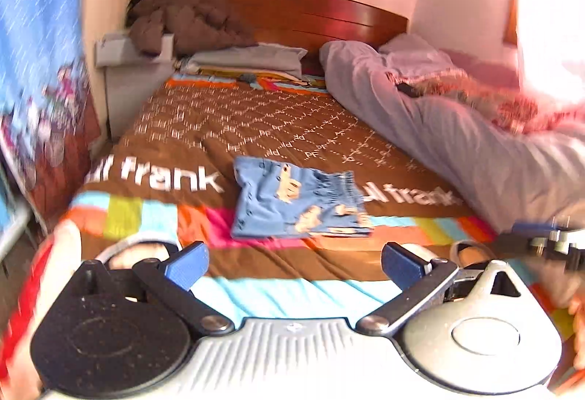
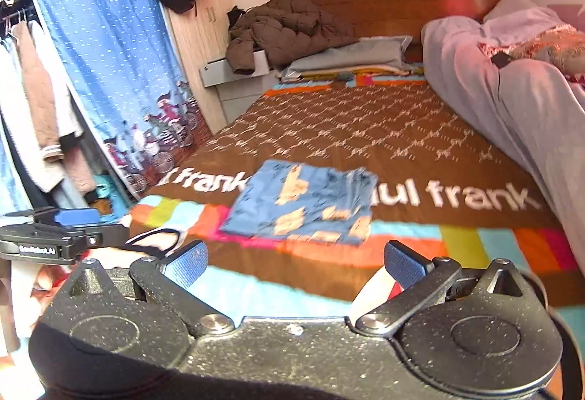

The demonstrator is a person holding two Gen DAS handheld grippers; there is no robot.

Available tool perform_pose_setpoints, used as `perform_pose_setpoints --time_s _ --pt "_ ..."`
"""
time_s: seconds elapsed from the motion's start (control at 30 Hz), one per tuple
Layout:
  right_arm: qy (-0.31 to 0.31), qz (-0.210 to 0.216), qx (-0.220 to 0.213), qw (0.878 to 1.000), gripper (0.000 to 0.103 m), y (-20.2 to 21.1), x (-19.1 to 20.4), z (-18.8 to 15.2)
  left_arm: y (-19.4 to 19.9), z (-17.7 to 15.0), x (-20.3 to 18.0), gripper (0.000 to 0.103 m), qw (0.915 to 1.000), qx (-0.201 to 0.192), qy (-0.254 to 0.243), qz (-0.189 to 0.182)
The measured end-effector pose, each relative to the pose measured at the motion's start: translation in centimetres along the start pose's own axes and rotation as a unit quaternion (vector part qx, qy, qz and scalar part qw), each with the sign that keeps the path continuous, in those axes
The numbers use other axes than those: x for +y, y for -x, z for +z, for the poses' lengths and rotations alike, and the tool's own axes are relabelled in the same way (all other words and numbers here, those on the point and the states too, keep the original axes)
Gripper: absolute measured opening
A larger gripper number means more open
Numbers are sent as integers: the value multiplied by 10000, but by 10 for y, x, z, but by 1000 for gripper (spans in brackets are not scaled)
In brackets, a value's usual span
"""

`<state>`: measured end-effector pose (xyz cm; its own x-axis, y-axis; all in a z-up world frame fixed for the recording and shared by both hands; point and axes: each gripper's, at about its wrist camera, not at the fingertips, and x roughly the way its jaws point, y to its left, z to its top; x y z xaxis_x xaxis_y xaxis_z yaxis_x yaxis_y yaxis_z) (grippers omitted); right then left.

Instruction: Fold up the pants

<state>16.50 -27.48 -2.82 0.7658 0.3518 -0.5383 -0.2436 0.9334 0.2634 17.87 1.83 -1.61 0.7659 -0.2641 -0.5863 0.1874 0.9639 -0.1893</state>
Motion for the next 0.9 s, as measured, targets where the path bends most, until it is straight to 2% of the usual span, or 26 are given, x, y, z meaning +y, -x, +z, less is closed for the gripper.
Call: perform_pose_setpoints --time_s 0.07,0.13,0.23,0.33,0.43,0.57,0.9 --pt "-39 52 -72 10000 102 20 9 -7 19 3 2 103 9997 21 211 -130" --pt "4 -54 -160 9999 102 42 18 -12 32 5 -3 103 9997 46 129 -223" --pt "-27 -258 -134 9996 102 62 28 -10 55 7 -17 103 10000 -57 66 -10" --pt "-154 -342 -25 9993 102 73 32 -4 59 8 -29 103 9999 50 -36 130" --pt "-47 -415 -1 9991 102 79 37 1 58 1 -41 103 9993 281 -166 198" --pt "66 -546 110 9984 102 78 42 -2 52 -11 -49 103 9971 409 -346 534" --pt "43 -508 172 9986 102 74 44 -7 49 -16 -40 103 9972 453 -222 547"
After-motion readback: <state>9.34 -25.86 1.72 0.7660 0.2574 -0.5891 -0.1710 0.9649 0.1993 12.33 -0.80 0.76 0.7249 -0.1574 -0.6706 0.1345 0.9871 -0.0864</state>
